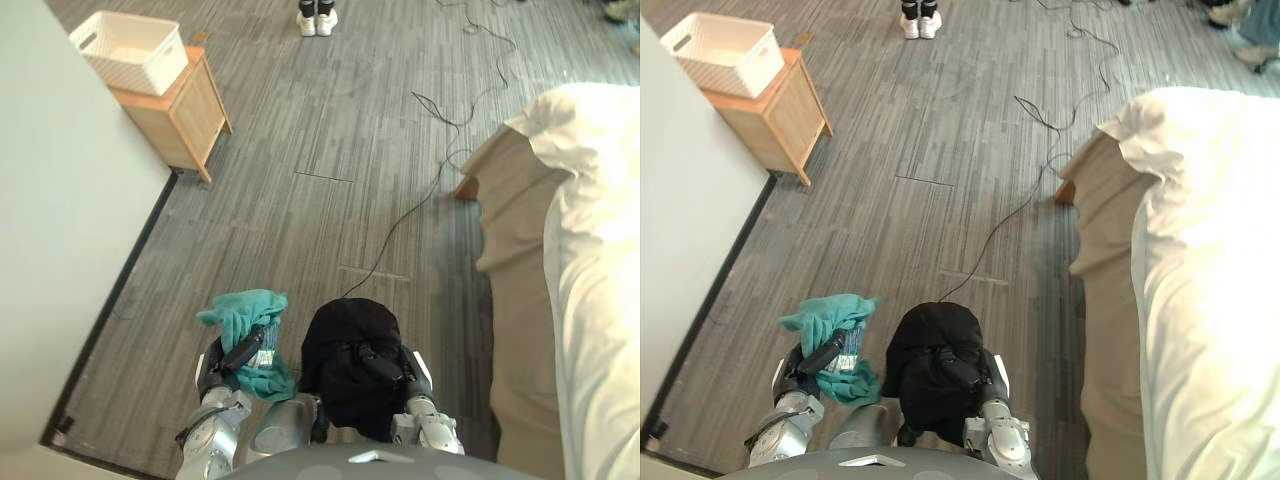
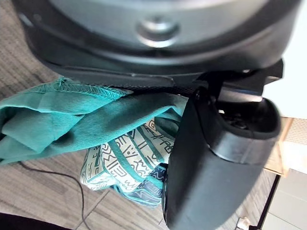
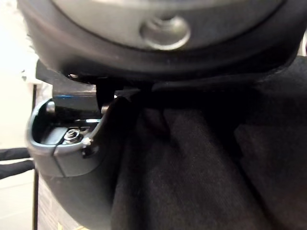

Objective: Tidy up the quilt and then pick up the clothes from the bed and put them into the laundry hamper

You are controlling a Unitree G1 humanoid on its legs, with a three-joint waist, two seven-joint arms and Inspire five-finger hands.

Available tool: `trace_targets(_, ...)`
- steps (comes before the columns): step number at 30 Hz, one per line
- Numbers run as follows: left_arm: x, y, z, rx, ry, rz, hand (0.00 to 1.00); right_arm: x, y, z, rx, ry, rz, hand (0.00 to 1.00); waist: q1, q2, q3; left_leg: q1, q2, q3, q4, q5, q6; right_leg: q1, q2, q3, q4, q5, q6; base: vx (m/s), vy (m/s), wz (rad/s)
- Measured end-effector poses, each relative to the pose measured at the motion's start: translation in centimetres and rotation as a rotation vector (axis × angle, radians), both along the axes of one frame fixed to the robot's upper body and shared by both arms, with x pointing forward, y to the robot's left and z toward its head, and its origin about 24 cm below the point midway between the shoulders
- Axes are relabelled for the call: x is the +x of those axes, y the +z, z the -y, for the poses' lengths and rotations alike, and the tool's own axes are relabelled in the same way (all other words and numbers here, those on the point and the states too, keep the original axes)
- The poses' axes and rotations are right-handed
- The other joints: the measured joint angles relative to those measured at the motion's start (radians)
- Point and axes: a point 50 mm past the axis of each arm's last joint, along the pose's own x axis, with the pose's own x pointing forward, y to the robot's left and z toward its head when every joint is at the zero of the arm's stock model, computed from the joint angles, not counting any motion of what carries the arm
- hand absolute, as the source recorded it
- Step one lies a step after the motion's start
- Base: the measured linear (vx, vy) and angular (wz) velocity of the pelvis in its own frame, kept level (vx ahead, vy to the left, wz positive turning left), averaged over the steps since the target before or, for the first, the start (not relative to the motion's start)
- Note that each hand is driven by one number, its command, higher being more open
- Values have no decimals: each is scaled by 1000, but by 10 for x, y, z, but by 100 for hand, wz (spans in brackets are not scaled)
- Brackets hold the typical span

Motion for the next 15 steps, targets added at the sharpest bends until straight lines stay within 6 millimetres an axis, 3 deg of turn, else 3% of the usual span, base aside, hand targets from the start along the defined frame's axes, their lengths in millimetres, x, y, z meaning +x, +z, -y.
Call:
trace_targets(2, -8, -4, 8, -10, -37, -32, 0, -5, 4, 4, -10, -31, 9, 0, -11, -27, -10, 41, -23, -25, -43, 8, -2, -32, 52, 82, 1, -5, -6, 256, 36, 42)
trace_targets(4, -9, -6, 20, -27, -93, -47, 0, -6, 5, 10, -31, -64, 16, 0, -16, -34, -14, 76, -37, -42, -64, 28, 19, -35, 88, 128, -45, -7, -12, 208, 28, 36)
trace_targets(8, -2, 0, 34, -31, -151, -10, 0, -1, 6, 15, -61, -84, 26, 0, -4, -33, -21, 135, -58, -24, -79, 29, 21, -7, 78, 167, -205, 33, 0, 177, 80, 10)
trace_targets(10, -5, 8, 34, -32, -141, 21, 0, -6, 6, 12, -58, -64, 20, 0, -2, -34, -33, 174, -79, -24, -95, 23, 18, 20, 47, 168, -204, 44, 1, 155, 48, 4)
trace_targets(15, -7, 14, 34, -41, -141, 51, 0, -13, 6, 6, -31, -29, 8, 0, 11, -4, -57, 214, -76, 6, -89, -11, 22, 67, 39, 169, -207, 54, 6, 130, -32, -4)
